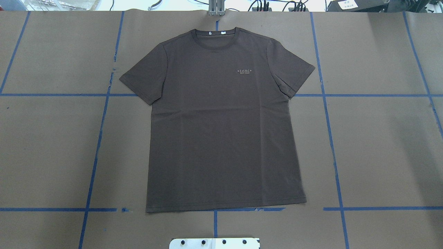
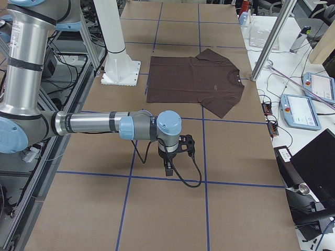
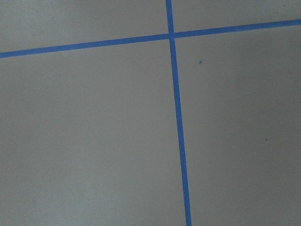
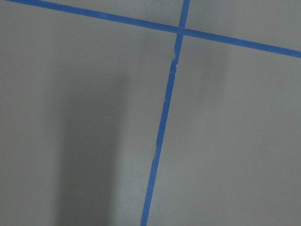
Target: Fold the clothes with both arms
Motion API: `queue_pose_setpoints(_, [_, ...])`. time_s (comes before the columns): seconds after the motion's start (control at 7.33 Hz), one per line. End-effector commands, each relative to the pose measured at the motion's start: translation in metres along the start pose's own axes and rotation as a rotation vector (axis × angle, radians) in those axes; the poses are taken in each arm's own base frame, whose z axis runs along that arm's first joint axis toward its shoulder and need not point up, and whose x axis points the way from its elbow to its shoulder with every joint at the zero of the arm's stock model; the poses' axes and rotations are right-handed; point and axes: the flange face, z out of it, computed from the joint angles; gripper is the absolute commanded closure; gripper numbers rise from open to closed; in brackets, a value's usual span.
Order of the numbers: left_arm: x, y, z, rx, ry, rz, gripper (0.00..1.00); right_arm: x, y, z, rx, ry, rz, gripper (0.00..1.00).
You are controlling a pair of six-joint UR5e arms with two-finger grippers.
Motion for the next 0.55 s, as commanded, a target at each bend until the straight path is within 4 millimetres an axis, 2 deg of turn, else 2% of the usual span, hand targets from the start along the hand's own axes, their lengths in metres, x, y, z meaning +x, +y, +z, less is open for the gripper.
queue_pose_setpoints(0.0, [0.0012,-0.0023,-0.0018,0.004,-0.002,0.008,0.0,-0.0003,-0.0013,-0.0006,0.006,0.001,-0.006,0.0])
queue_pose_setpoints(0.41, [0.0019,-0.0054,-0.0018,0.024,-0.018,0.032,0.0,-0.0067,-0.0094,-0.0088,0.084,0.013,-0.068,0.0])
